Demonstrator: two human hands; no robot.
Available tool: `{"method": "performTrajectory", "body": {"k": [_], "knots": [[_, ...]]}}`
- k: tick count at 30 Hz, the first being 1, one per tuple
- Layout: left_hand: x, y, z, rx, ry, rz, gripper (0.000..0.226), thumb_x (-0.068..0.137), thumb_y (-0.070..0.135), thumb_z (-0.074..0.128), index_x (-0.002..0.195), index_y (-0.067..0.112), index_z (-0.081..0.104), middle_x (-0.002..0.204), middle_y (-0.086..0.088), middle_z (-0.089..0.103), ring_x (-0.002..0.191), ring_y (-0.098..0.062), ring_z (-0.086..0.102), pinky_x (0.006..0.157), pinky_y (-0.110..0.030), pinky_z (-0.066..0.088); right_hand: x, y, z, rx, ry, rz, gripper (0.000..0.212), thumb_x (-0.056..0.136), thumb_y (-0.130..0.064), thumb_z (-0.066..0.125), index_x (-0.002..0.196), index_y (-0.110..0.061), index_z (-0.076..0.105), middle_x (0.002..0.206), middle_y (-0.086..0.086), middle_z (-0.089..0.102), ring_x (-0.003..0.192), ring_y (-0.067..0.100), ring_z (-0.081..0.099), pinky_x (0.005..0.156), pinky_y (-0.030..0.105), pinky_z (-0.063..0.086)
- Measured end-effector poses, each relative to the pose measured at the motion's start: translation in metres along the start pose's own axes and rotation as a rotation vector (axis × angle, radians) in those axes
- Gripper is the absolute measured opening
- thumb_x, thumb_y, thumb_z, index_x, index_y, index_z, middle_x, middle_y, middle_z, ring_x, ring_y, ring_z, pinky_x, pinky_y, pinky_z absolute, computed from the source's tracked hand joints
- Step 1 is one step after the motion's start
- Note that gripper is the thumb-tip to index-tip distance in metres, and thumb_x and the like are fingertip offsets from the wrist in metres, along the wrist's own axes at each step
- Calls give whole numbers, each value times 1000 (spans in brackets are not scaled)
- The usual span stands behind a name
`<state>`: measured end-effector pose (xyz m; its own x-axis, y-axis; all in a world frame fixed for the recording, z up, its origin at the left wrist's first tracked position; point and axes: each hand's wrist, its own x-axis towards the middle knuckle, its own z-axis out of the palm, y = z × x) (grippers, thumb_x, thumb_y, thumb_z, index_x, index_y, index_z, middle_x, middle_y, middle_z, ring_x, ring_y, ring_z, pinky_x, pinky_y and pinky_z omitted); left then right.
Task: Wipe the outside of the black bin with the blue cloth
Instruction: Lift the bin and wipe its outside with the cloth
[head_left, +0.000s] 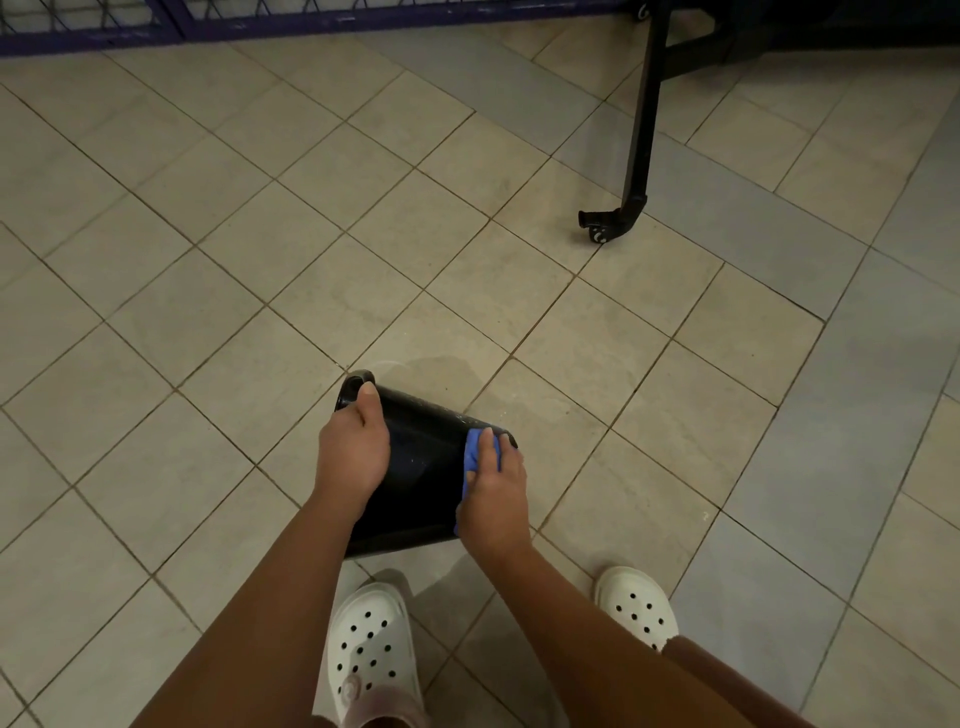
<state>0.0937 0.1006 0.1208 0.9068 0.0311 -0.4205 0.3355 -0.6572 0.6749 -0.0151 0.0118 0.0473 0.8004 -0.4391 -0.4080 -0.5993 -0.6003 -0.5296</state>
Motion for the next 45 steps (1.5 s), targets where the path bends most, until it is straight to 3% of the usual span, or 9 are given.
{"method": "performTrajectory", "body": {"k": [3,6,10,16,22,25,29,39,45], "knots": [[0,2,-1,-10,8,-7,51,104,44,22,85,9,55,82,-12,60,72,-19,56,58,-27,39,9,11,-13,49,-31,-135,72,89,-13,57,148,-16,15,154,6,14,142,24,14,115,37,24],[-2,3,0,-37,15,-18,49,104,43,24,84,10,54,78,-10,58,67,-16,53,54,-25,36,15,16,-25,206,-90,-54,59,96,-17,45,148,-22,15,154,2,11,139,19,21,109,22,21],[-1,-2,-1,-44,28,-30,51,103,45,23,88,9,56,79,-10,58,73,-19,55,62,-29,40,14,27,-27,221,-155,92,59,97,-21,42,147,-26,11,153,6,13,136,26,28,107,35,34],[5,-8,-3,-56,-3,-76,49,102,48,23,98,11,56,91,-11,60,84,-20,55,77,-35,39,22,43,-33,171,-183,173,48,99,-22,38,144,-25,23,134,13,41,116,26,47,96,33,42],[4,-1,-2,-62,-18,-42,48,103,46,24,87,15,56,86,-9,60,77,-17,54,73,-34,40,27,51,-54,156,56,309,81,75,-5,67,143,-22,27,128,8,45,117,27,46,98,42,44],[0,1,0,-62,-10,-31,46,103,46,24,73,22,49,81,-8,58,72,-14,52,70,-33,39,33,39,-65,219,224,227,52,71,-13,68,119,-17,50,110,4,52,96,23,55,84,36,49],[3,-3,-2,-49,7,-67,50,102,47,23,81,15,55,87,-13,60,78,-22,55,76,-37,41,40,19,-79,214,330,113,40,71,-29,72,102,-16,50,95,-2,50,85,18,54,68,27,43],[3,-8,1,-104,-6,-117,51,102,48,24,98,9,57,88,-12,60,88,-27,56,80,-37,41,19,10,-39,52,337,-171,49,74,-53,65,104,-15,51,113,7,43,102,20,37,86,31,39],[0,-8,-1,-124,1,-115,49,103,47,25,100,9,56,86,-9,58,84,-24,55,79,-37,40,-5,13,-22,19,221,-333,51,70,-29,55,120,-18,46,125,6,43,112,22,39,91,35,42]]}}
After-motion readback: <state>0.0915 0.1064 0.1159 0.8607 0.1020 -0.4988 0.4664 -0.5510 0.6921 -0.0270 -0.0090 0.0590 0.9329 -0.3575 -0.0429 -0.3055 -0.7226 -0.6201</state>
